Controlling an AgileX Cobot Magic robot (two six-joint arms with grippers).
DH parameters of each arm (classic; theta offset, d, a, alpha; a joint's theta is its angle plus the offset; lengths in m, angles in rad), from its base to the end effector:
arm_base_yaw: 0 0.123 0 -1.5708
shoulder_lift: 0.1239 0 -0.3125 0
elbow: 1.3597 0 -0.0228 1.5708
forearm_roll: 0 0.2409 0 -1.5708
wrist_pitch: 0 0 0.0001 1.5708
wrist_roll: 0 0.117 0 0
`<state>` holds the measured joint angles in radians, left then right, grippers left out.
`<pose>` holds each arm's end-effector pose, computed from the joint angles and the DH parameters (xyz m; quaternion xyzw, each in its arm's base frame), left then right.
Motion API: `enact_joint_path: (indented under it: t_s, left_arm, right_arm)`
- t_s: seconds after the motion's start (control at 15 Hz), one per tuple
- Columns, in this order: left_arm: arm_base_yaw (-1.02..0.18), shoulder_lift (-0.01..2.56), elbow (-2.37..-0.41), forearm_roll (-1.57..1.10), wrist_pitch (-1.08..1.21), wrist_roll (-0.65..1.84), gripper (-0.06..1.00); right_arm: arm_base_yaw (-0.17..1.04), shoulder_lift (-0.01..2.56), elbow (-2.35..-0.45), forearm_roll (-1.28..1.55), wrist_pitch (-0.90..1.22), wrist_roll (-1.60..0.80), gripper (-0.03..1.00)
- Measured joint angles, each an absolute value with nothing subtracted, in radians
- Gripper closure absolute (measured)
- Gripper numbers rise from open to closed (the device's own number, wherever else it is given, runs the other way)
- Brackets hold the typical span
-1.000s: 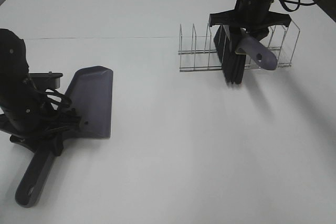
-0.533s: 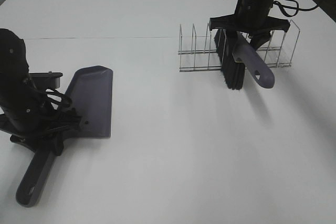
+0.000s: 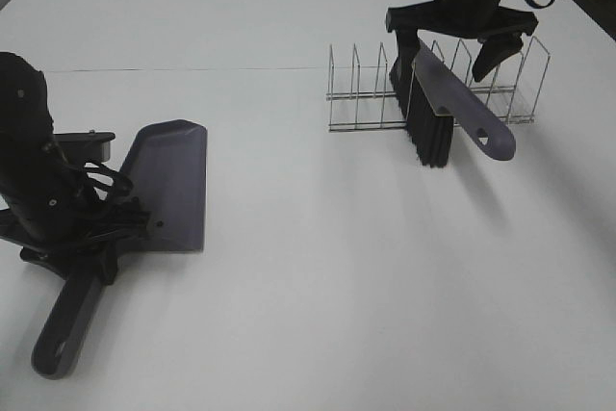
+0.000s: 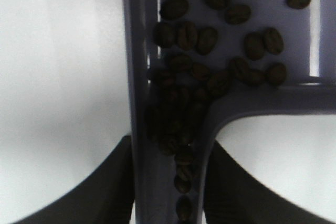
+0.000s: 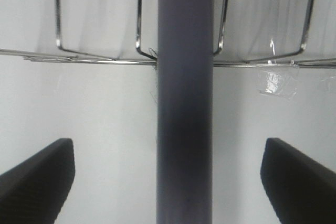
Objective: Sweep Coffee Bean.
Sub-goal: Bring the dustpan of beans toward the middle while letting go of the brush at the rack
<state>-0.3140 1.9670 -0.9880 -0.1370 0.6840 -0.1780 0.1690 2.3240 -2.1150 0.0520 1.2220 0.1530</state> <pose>0.3052 -0.1097 0.1045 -0.0148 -0.9990 0.0412 0.0129 0.5002 0.0911 0.2023 -0.0019 0.9932 0.0431 0.1077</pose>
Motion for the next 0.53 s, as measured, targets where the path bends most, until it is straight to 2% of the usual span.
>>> enact_joint_path:
  t_s: [0.4, 0.53]
  left_arm:
    - [-0.314, 1.966, -0.988, -0.151, 0.654, -0.18, 0.6]
    - [-0.314, 1.965, -0.991, -0.159, 0.641, -0.18, 0.45]
  right_arm:
    - [0.169, 2.2, -2.115, 0.054, 1.222, 0.11, 0.15]
    - [0.169, 2.172, -2.115, 0.054, 1.222, 0.108, 0.15]
